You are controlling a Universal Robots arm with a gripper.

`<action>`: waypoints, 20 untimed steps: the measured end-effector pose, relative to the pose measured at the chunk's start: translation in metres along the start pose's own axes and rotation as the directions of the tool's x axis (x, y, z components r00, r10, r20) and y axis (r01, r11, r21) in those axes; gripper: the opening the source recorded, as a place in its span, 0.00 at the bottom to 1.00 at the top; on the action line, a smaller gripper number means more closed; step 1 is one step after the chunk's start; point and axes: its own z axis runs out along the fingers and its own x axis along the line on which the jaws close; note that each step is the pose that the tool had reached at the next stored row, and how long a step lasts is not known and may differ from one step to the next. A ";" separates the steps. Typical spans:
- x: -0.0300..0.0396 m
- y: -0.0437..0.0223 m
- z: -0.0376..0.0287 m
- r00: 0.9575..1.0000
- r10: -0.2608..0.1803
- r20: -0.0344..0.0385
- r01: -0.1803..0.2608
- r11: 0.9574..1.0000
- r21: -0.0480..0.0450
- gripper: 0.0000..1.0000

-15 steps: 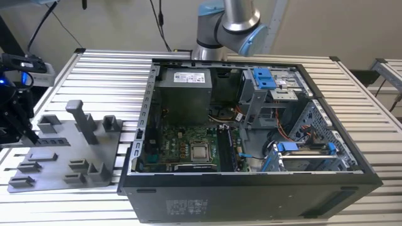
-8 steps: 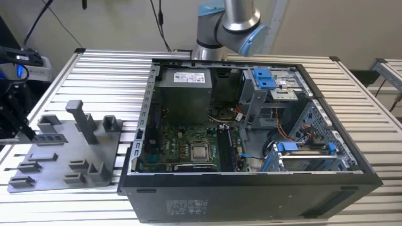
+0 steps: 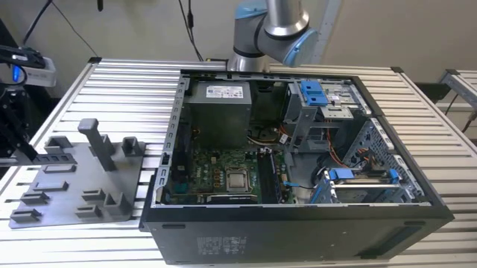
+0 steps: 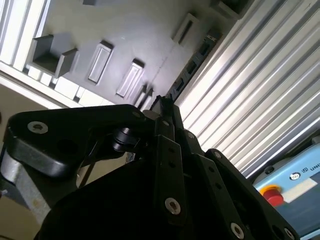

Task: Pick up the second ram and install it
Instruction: 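Pick up the second ram and move it above second insertion slot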

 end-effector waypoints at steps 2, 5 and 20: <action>-0.0002 0.0001 -0.0034 1.000 0.000 0.000 0.000 1.000 0.000 0.14; -0.0003 0.0001 -0.0081 1.000 0.000 -0.001 0.000 1.000 0.000 0.14; -0.0012 0.0004 -0.0300 1.000 0.000 -0.004 0.000 1.000 0.001 0.14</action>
